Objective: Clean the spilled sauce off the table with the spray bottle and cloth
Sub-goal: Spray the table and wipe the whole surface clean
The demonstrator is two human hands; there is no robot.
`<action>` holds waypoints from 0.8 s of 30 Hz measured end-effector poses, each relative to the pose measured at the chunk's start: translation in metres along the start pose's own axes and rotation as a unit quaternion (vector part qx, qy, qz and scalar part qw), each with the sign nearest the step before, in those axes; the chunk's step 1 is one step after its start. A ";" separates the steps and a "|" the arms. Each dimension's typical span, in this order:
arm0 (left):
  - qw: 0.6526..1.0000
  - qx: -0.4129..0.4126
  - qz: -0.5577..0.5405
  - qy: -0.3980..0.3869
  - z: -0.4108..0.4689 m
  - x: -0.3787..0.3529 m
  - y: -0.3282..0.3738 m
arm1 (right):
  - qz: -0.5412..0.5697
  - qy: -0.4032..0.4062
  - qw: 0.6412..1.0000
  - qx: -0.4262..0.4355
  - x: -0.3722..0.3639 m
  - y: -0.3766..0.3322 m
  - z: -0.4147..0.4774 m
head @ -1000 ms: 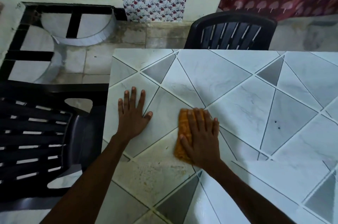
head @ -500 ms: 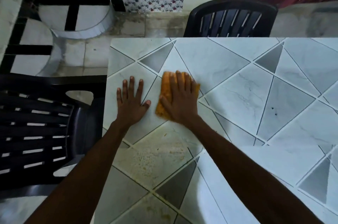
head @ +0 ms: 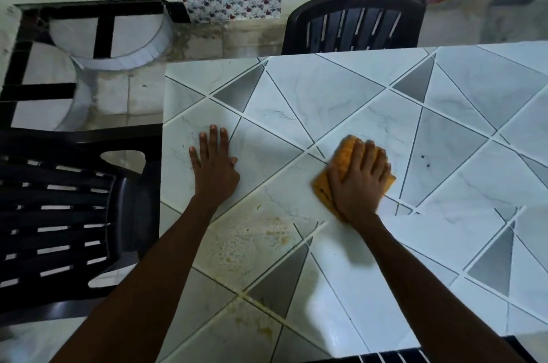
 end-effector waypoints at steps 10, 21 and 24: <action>1.000 -0.022 0.011 -0.008 -0.005 0.008 -0.001 | 0.023 -0.063 0.961 0.267 -0.029 -0.074 -0.111; 0.995 -0.096 -0.025 -0.024 -0.073 0.010 -0.014 | 0.000 -0.018 0.998 0.066 0.001 0.007 -0.051; 0.995 -0.089 -0.031 -0.025 -0.088 0.010 -0.027 | -0.002 -0.025 0.994 0.109 -0.015 -0.062 -0.048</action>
Point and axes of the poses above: each hand's wrist, its own z-axis towards the middle knuckle, its own x-axis out of the back of the hand, y = z × x, the point moved 8 cm from there along z, towards the middle knuckle, and after that the axes turned 2 degrees about z, right-handed, at the moved point
